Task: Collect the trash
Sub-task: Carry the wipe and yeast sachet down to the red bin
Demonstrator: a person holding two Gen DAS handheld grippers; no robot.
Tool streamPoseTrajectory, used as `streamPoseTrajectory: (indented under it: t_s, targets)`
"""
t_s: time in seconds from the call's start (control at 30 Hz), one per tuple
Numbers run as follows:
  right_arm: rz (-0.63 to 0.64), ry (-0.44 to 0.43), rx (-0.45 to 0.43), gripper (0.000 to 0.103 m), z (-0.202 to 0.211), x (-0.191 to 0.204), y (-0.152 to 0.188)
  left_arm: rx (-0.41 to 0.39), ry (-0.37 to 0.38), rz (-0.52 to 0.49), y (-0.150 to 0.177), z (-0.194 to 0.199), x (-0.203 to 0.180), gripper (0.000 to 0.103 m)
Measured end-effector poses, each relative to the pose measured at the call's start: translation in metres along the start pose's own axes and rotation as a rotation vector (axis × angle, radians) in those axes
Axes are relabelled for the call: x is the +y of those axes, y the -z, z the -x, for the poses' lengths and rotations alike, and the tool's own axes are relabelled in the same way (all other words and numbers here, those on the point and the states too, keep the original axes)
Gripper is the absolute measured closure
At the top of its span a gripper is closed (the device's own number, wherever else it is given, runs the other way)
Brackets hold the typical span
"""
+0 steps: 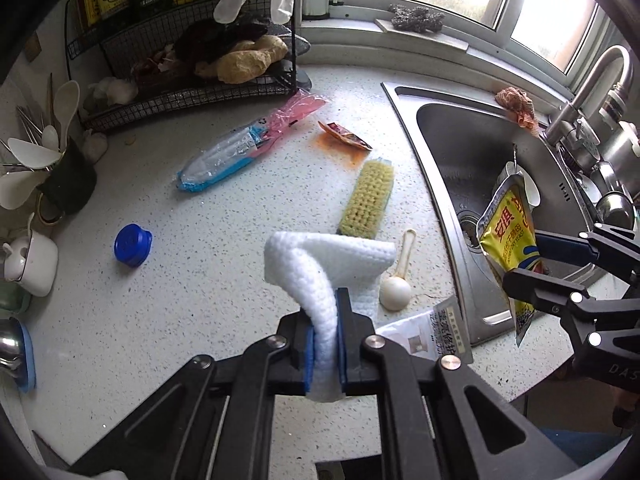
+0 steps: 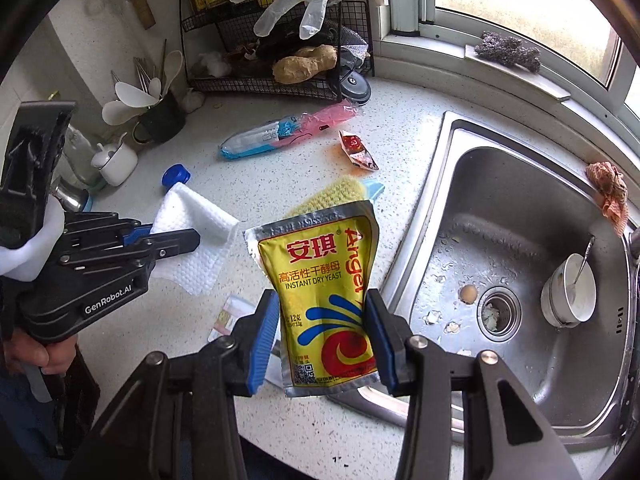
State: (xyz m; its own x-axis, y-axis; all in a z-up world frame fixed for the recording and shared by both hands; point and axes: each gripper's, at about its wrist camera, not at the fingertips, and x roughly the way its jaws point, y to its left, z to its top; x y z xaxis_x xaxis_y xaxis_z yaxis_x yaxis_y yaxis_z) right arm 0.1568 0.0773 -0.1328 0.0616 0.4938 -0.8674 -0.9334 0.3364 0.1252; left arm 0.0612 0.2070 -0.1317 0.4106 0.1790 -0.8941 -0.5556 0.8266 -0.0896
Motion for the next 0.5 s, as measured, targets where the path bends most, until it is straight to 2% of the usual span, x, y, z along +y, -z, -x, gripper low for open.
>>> streamPoseTrajectory:
  t_s: [0.5]
  targets:
    - [-0.090, 0.019, -0.079, 0.062, 0.086, -0.024, 0.120, -0.048, 0.040, -0.115, 0.086, 0.066, -0.123, 0.095]
